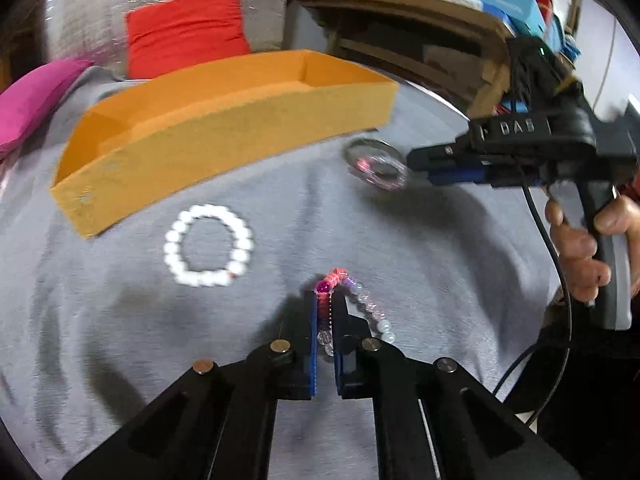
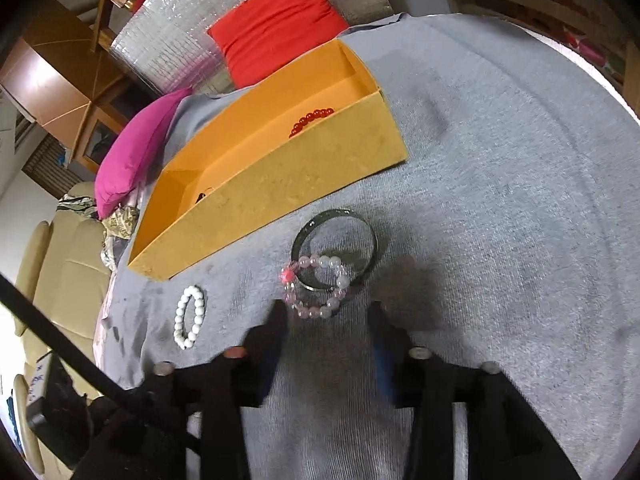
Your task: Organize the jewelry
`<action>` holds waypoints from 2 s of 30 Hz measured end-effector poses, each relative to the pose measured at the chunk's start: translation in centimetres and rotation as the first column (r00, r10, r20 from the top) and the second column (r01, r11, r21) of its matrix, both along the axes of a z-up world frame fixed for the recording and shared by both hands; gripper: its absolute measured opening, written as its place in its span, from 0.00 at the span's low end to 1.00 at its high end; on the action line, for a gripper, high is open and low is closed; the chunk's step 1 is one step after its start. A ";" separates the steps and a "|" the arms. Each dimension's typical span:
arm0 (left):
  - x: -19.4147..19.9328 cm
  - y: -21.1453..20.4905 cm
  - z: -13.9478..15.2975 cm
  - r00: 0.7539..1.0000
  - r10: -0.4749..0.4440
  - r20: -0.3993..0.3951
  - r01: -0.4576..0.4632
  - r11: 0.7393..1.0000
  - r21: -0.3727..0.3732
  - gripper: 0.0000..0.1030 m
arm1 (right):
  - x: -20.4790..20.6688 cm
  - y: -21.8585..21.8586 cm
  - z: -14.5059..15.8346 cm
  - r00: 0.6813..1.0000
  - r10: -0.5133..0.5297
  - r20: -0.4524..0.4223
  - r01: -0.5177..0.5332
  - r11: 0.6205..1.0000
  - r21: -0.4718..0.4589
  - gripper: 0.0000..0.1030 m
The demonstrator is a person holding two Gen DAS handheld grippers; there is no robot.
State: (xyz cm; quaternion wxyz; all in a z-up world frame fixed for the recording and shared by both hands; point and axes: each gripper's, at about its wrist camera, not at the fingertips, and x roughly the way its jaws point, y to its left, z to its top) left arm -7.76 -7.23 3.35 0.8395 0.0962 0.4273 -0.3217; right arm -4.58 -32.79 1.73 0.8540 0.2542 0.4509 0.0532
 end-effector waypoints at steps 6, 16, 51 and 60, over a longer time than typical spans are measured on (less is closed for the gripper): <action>0.9 2.2 0.6 0.998 0.056 0.018 -0.056 0.998 -0.028 0.07 | 1.2 0.6 -0.6 1.000 -0.030 -0.006 0.030 0.998 -0.057 0.40; 1.8 3.5 1.2 0.991 0.124 0.053 -0.121 0.991 -0.051 0.07 | 2.2 3.2 -0.6 1.000 -0.006 0.002 0.006 0.968 -0.251 0.08; 2.4 4.7 1.9 0.972 0.218 0.087 -0.213 0.975 -0.064 0.07 | -1.6 5.1 1.8 0.977 0.164 0.137 -0.169 0.985 0.030 0.08; 2.4 4.3 1.9 0.969 0.226 0.103 -0.224 0.974 -0.033 0.07 | -1.1 6.0 0.7 0.976 0.197 0.089 -0.201 0.979 0.043 0.08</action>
